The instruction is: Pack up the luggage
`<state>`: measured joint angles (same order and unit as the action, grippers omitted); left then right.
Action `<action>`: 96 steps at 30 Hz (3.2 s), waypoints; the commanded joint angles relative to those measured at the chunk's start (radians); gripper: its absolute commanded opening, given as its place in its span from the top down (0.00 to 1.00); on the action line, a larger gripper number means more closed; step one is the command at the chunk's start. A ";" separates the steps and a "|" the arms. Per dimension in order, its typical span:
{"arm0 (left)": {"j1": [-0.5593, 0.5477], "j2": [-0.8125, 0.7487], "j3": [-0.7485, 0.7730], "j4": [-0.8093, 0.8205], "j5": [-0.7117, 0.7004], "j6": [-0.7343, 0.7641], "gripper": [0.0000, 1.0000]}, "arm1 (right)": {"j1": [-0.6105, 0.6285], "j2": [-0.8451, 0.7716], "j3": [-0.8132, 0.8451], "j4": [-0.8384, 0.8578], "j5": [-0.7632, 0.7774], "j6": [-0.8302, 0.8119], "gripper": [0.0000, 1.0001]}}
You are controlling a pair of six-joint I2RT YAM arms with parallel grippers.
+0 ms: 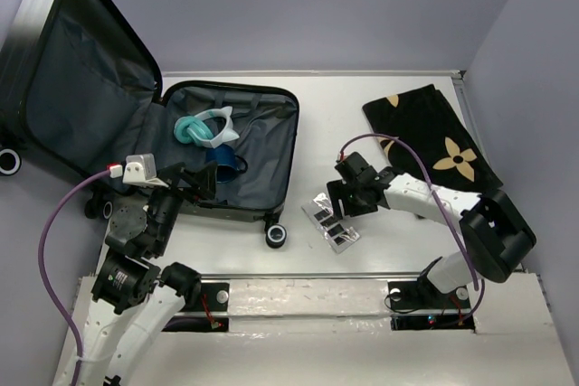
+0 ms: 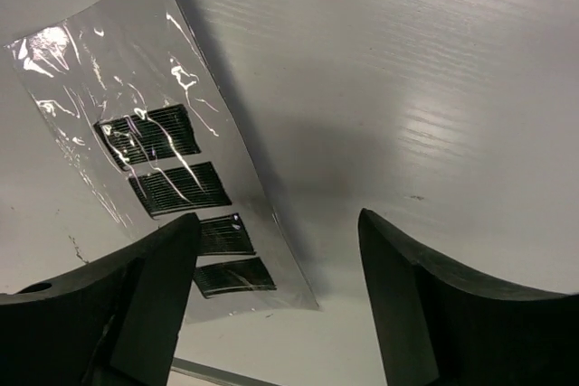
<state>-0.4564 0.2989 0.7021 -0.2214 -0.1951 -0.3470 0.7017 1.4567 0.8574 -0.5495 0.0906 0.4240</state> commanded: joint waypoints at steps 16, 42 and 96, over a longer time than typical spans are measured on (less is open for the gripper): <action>0.015 0.005 0.014 0.048 0.011 0.005 0.01 | -0.019 -0.021 -0.250 0.270 -0.324 0.111 0.93; 0.025 0.008 0.013 0.054 0.019 0.003 0.01 | -0.019 -0.052 0.435 0.341 -0.291 0.050 0.93; -0.186 0.580 0.126 0.215 0.306 -0.164 0.42 | -0.278 -0.211 -0.098 0.158 -0.023 -0.008 0.06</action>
<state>-0.5842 0.7940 0.7376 -0.0731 0.1864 -0.5182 0.4648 1.4170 0.8207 -0.4213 0.0845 0.3267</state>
